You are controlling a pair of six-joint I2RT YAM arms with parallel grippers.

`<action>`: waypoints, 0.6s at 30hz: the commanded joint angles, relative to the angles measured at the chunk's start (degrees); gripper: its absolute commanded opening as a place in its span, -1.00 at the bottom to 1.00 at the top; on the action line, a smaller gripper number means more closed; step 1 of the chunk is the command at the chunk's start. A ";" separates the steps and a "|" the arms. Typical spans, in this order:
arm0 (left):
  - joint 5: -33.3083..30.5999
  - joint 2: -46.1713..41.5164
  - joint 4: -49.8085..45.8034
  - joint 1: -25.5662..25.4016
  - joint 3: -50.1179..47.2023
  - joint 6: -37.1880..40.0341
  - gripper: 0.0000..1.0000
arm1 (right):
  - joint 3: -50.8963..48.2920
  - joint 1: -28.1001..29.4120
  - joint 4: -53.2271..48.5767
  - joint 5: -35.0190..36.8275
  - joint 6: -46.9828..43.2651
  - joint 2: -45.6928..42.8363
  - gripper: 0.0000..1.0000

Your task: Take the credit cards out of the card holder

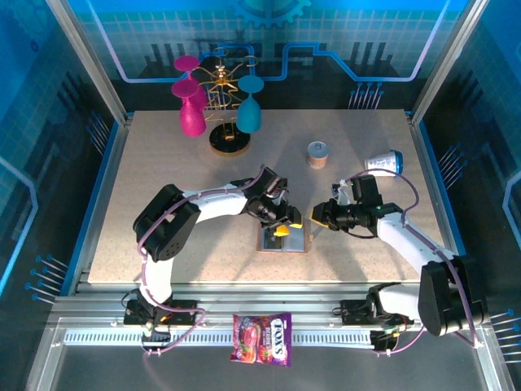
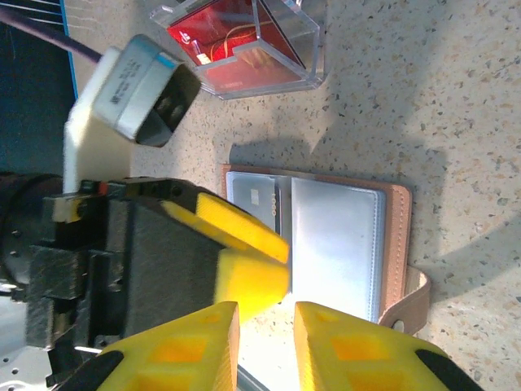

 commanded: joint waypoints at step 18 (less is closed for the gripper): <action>-2.05 -13.81 5.69 7.54 -17.04 0.07 0.04 | 7.45 13.63 3.79 1.92 4.36 12.63 -0.50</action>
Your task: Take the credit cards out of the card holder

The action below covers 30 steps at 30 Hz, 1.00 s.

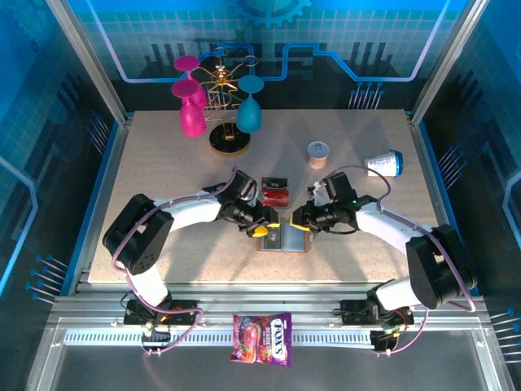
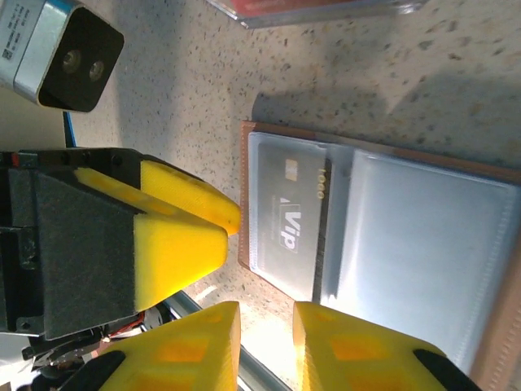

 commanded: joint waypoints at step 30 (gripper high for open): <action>0.59 -3.24 11.12 3.09 -12.30 -3.83 -0.22 | 7.28 10.21 -4.81 2.48 0.15 13.79 -0.53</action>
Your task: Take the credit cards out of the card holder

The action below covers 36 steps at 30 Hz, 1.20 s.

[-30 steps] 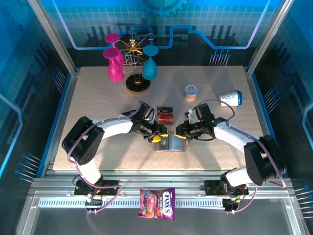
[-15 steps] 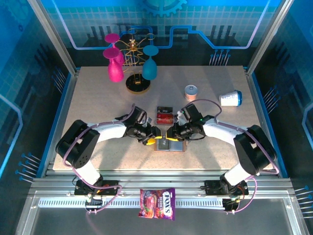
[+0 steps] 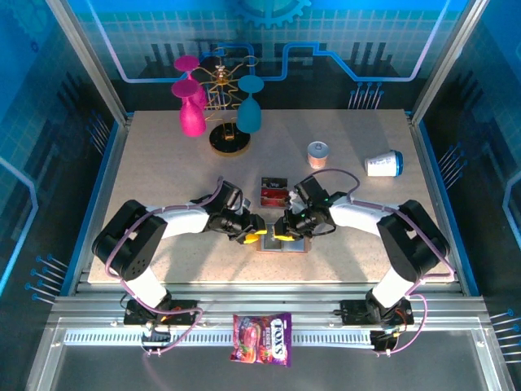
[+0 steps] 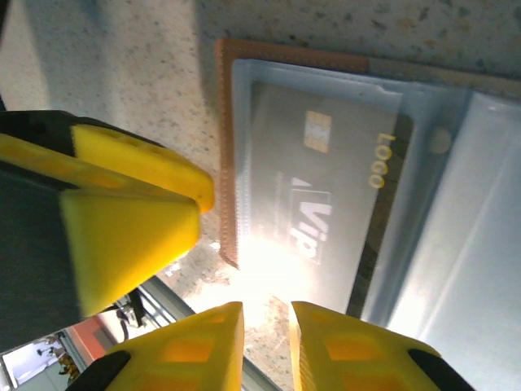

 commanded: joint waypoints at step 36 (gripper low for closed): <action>2.64 5.57 2.35 -0.01 0.74 -0.06 -0.81 | 5.13 1.70 -4.04 5.83 -1.26 5.02 -0.47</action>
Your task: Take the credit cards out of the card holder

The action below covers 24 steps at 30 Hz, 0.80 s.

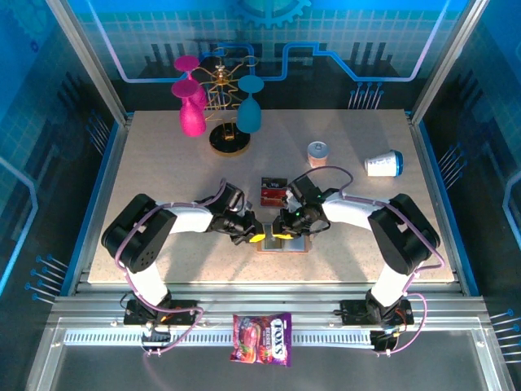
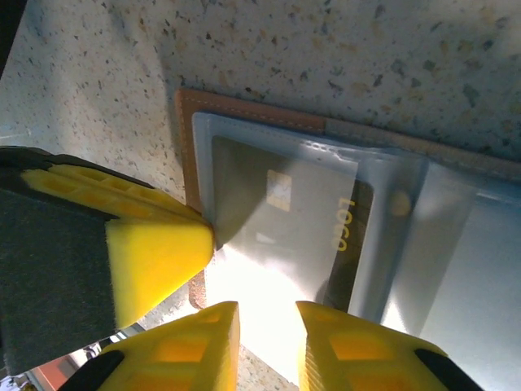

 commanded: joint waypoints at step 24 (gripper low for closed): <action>-0.24 -0.32 -2.92 0.03 0.42 1.98 -0.77 | 0.95 0.43 -5.08 3.75 -2.09 0.27 -0.34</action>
